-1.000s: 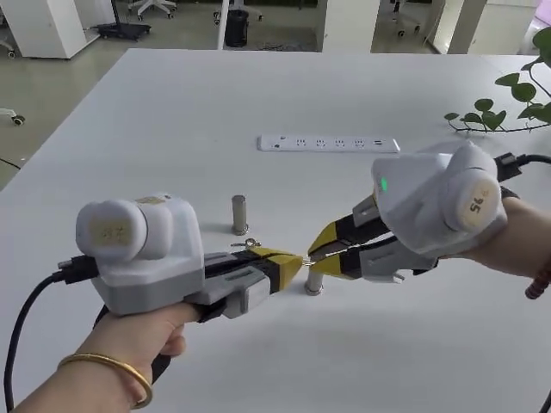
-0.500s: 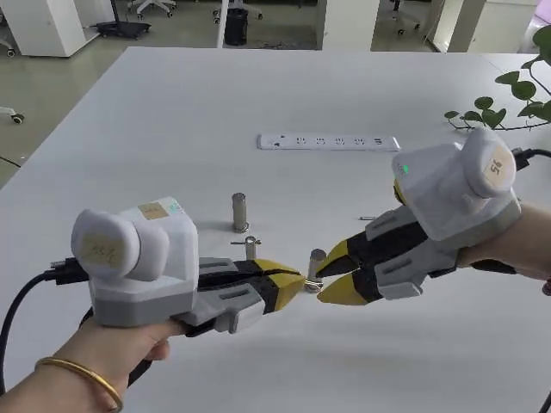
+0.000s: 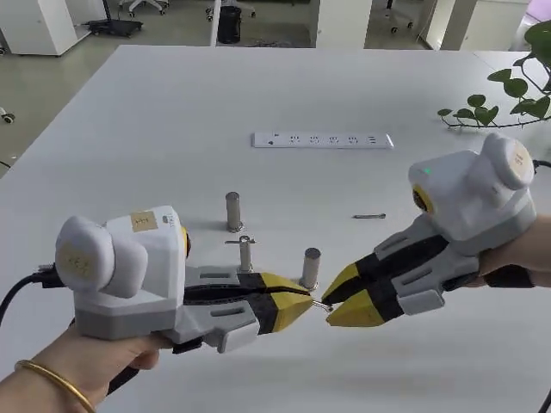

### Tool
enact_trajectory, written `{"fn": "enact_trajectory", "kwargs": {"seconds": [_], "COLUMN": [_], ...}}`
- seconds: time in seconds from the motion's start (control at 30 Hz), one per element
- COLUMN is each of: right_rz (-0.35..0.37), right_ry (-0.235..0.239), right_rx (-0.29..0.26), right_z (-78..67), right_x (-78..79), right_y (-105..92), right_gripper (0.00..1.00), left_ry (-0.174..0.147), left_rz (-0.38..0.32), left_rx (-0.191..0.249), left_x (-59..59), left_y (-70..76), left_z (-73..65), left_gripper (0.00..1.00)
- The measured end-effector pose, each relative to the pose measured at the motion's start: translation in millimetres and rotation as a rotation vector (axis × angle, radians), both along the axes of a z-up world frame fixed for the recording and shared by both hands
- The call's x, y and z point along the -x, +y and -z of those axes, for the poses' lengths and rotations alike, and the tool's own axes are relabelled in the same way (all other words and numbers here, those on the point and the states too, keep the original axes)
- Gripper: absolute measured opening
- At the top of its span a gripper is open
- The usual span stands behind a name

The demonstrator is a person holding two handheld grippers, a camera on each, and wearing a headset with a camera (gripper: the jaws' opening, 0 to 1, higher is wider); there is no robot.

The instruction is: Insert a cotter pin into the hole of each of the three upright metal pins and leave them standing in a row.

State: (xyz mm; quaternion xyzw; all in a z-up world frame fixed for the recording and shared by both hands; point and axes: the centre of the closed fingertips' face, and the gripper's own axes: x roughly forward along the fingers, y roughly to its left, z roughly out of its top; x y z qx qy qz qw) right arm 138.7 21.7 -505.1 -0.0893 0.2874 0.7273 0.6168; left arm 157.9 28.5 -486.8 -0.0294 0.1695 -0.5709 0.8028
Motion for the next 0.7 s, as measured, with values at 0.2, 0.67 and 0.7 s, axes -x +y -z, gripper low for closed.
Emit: {"fn": "enact_trajectory", "kwargs": {"seconds": [0.2, 0.67, 0.7], "right_rz": [0.012, -0.009, -0.012], "right_ry": [0.018, 0.030, 0.027], "right_rx": [-0.015, -0.051, -0.051], "right_z": [-0.3, -3.5, -3.7], "right_x": [0.5, 7.7, 8.5], "right_y": [2.0, 8.0, 7.7], "right_gripper": [0.08, 0.00, 0.00], "left_ry": [0.021, 0.037, 0.039], "left_rz": [0.016, 0.015, 0.015], "left_rx": [0.054, 0.092, 0.092], "left_x": [5.1, 9.1, 9.1], "left_y": [-1.2, -1.5, -1.3], "left_z": [-6.8, -11.1, -10.7], "left_gripper": [0.00, 0.00, 0.00]}}
